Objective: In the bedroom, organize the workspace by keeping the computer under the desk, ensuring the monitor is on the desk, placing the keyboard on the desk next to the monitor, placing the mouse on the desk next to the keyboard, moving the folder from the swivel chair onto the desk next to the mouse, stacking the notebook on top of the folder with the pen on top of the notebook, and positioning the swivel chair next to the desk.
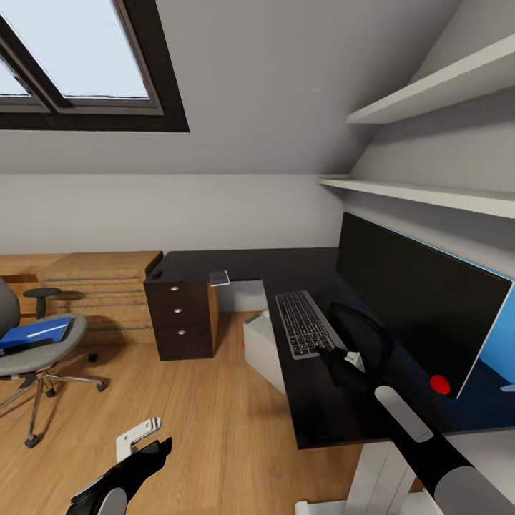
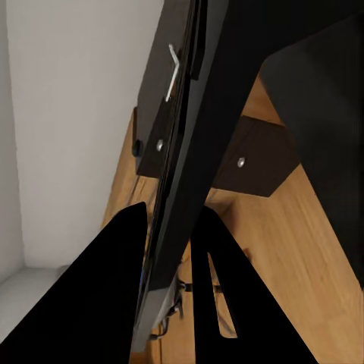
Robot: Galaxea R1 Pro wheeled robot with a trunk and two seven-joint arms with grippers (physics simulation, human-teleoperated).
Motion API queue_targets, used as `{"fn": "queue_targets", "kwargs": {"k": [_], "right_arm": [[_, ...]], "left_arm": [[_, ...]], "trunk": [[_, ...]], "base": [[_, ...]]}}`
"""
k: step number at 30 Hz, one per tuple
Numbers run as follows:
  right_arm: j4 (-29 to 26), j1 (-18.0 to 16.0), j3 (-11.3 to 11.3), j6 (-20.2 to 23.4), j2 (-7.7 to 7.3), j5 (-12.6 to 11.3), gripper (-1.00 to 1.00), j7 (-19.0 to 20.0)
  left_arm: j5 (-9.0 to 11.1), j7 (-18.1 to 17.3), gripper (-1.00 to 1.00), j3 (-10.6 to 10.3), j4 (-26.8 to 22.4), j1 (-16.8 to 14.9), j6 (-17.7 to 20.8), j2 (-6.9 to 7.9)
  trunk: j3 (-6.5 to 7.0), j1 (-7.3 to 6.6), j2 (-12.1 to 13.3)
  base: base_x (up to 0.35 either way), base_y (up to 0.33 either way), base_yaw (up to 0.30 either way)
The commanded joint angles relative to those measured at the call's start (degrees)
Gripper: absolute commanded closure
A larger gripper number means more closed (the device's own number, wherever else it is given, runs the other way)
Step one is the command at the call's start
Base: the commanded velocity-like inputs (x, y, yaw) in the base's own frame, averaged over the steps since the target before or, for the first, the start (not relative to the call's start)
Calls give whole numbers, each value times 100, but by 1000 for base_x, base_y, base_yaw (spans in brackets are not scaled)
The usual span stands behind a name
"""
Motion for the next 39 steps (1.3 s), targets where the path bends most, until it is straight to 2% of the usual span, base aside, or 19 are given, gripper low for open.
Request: {"fn": "queue_targets", "kwargs": {"k": [1, 27, 39], "right_arm": [[2, -6, 16, 4, -5, -59, 100, 43], [26, 2, 17, -5, 3, -51, 100, 13], [26, 1, 24, -5, 12, -51, 100, 13]], "left_arm": [[61, 43, -100, 6, -10, 0, 14, -4], [61, 52, -100, 0, -1, -1, 14, -12], [67, 25, -100, -3, -1, -3, 14, -6]], "trunk": [[-23, 23, -45], [-490, 594, -1088], [-490, 594, -1088]], "base": [[0, 0, 0], [0, 0, 0], [0, 0, 0]]}}
